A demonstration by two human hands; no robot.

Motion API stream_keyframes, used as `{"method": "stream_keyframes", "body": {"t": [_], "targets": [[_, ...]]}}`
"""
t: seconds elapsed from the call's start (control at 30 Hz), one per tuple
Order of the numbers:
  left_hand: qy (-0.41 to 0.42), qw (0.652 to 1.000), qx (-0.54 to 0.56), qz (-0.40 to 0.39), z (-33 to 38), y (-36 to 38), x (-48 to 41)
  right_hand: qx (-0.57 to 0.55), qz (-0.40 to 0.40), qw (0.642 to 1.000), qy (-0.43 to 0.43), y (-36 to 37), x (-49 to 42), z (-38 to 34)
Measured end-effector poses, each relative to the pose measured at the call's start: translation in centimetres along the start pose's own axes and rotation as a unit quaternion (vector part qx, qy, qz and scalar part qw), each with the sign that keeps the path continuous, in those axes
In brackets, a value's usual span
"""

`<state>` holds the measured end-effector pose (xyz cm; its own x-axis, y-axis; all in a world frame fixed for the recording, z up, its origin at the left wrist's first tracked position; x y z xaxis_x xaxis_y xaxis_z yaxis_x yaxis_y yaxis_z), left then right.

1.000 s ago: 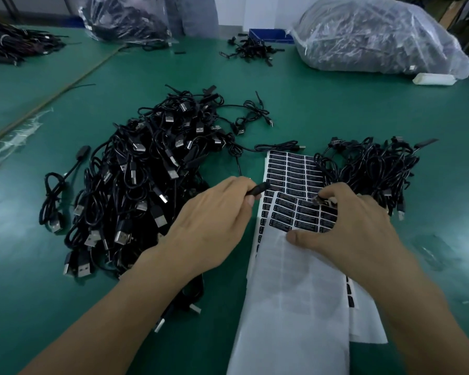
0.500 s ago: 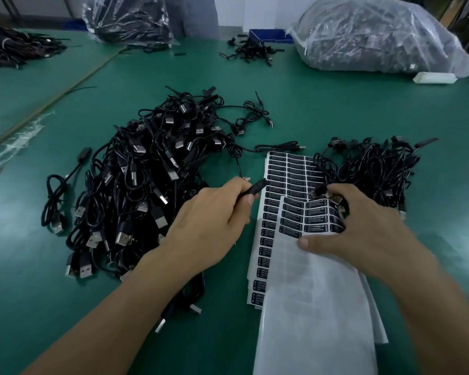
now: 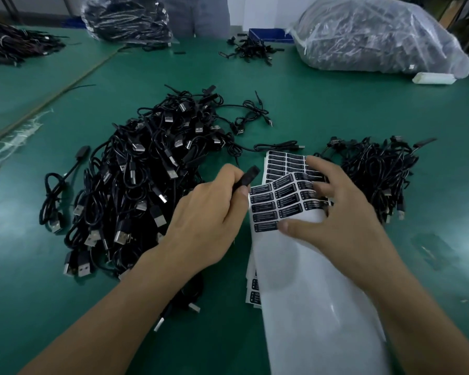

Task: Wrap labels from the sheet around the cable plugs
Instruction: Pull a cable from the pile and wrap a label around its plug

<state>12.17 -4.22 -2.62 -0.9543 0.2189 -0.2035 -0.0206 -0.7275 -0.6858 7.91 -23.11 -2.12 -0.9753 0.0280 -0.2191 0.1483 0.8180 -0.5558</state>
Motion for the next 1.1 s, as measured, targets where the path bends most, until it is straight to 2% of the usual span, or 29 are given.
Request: {"method": "stream_keyframes", "body": {"t": [0.13, 0.23, 0.43, 0.6, 0.93, 1.1], "targets": [[0.077, 0.985, -0.153, 0.034, 2.0, -0.1, 0.6, -0.125, 0.027, 0.991, 0.046, 0.9, -0.5, 0.9], [0.095, 0.972, -0.210, 0.047, 2.5, 0.4, 0.6, -0.146, 0.046, 0.986, 0.065, 1.1, -0.7, 1.3], [0.039, 0.987, -0.154, 0.007, 1.6, 1.1, 0.6, -0.159, 0.092, 0.977, 0.103, 1.2, -0.5, 1.8], [0.010, 0.993, -0.114, -0.002, 1.3, 1.2, 0.5, -0.151, 0.066, 0.979, 0.122, 1.3, -0.4, 1.6], [-0.035, 0.999, -0.029, -0.016, 1.0, 1.2, 0.5, -0.159, 0.034, 0.985, 0.057, 1.4, -0.5, 1.5], [-0.029, 0.999, -0.013, -0.011, 1.0, 1.2, 0.6, -0.105, -0.001, 0.994, 0.032, 1.6, -0.3, 0.9]]}}
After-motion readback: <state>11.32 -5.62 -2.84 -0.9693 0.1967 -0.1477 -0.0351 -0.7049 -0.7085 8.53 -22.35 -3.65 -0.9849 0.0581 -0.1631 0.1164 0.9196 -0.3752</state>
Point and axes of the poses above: each hand's wrist, its own x-axis away from the middle knuckle, its own y-axis out of the palm, z = x × y, the point moved 4 cm from there along -x, towards the middle knuckle, and after that the axes turned 12 degrees about -y, right-handed, at the moved point
